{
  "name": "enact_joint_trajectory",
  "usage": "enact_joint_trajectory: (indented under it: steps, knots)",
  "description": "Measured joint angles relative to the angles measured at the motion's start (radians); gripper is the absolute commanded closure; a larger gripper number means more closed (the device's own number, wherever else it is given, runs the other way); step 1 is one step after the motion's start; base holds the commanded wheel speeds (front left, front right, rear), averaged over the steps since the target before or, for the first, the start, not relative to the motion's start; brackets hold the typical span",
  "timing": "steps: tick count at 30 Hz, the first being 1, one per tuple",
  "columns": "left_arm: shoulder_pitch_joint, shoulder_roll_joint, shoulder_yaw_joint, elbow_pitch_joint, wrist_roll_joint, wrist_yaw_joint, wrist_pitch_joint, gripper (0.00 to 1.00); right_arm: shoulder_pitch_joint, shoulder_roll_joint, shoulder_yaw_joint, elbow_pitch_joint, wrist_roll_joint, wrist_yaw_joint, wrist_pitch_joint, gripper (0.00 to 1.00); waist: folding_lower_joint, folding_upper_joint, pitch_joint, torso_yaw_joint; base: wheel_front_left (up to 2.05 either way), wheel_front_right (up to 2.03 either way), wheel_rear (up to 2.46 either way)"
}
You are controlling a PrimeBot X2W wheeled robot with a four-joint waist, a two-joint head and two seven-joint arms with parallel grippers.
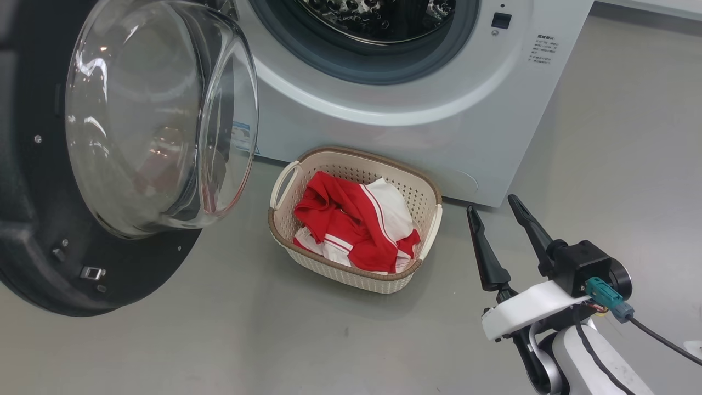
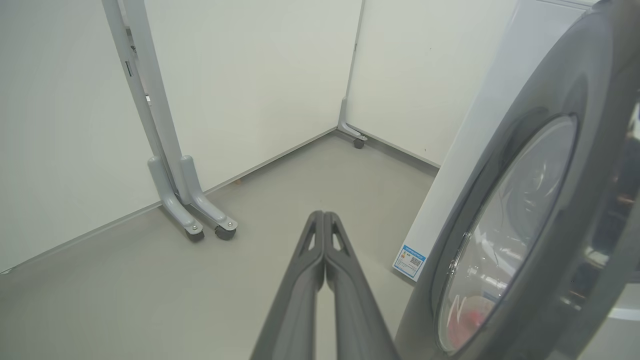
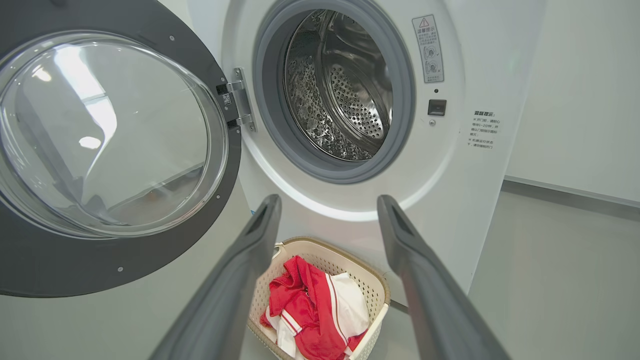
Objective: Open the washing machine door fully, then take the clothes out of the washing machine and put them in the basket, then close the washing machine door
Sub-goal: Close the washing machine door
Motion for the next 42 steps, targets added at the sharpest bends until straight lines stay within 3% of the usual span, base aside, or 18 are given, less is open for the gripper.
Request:
enact_joint_trajectory:
  steps: [10, 18, 19, 20, 21, 22, 32, 42]
  knots:
    - [0.151, -0.012, -0.064, 0.017, 0.134, 0.000, -0.242, 1.00, 0.001, 0.002, 0.000, 0.001, 0.004, 0.000, -0.004, 0.00, 0.0000, 0.0000, -0.006, 0.008, 0.00, 0.00, 0.00]
    - [0.208, -0.074, -0.076, 0.068, 0.163, 0.000, -0.393, 1.00, 0.004, 0.003, 0.001, 0.006, 0.004, 0.000, -0.006, 0.00, 0.0000, 0.0000, -0.008, 0.005, 0.00, 0.00, 0.00]
    - [0.211, -0.080, -0.081, 0.073, 0.165, 0.000, -0.406, 0.92, 0.004, 0.003, 0.001, 0.006, 0.004, 0.000, -0.008, 0.00, 0.0000, 0.0000, -0.008, 0.004, 0.00, 0.00, 0.00]
    - [0.215, -0.085, -0.087, 0.076, 0.167, 0.000, -0.423, 0.58, 0.004, 0.003, 0.001, 0.006, 0.004, 0.000, -0.008, 0.00, 0.0000, 0.0000, -0.008, 0.003, 0.00, 0.00, 0.00]
    - [0.217, -0.091, -0.088, 0.079, 0.169, 0.000, -0.441, 0.16, 0.004, 0.003, 0.001, 0.007, 0.004, 0.000, -0.008, 0.00, 0.0000, 0.0000, -0.008, 0.002, 0.00, 0.00, 0.00]
    - [0.217, -0.100, -0.083, 0.085, 0.171, 0.000, -0.454, 0.00, 0.004, 0.004, 0.001, 0.007, 0.004, 0.000, -0.009, 0.00, 0.0000, 0.0000, -0.008, 0.001, 0.00, 0.00, 0.00]
    - [0.232, -0.123, -0.102, 0.118, 0.200, -0.003, -0.545, 0.00, 0.005, 0.004, 0.001, 0.012, 0.004, 0.000, -0.010, 0.00, 0.0000, 0.0000, -0.017, -0.003, 0.00, 0.00, 0.00]
    - [0.234, -0.129, -0.126, 0.140, 0.212, -0.004, -0.567, 0.00, 0.005, 0.007, 0.003, 0.016, 0.004, 0.000, -0.010, 0.00, 0.0000, 0.0000, -0.020, -0.004, 0.00, 0.00, 0.00]
